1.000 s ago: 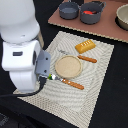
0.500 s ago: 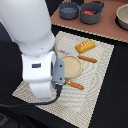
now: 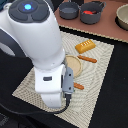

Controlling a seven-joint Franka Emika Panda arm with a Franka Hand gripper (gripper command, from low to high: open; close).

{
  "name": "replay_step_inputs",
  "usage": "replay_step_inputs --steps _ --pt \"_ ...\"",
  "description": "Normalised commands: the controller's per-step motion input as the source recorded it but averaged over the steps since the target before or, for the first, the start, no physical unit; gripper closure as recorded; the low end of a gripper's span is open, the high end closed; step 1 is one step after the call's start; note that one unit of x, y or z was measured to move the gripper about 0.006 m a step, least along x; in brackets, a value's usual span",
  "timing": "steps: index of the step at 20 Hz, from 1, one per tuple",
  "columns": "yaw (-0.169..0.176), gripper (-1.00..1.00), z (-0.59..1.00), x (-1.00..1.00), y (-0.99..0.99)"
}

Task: Interact with the objects in diverse but meaningful ways.

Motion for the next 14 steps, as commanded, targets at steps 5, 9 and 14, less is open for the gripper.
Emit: replay_step_inputs --steps 5,9,14 --pt "0.0 -1.0 0.81 0.1 0.0" --pt "0.0 -1.0 1.0 0.0 0.0" --pt "0.0 -1.0 1.0 0.0 0.03"
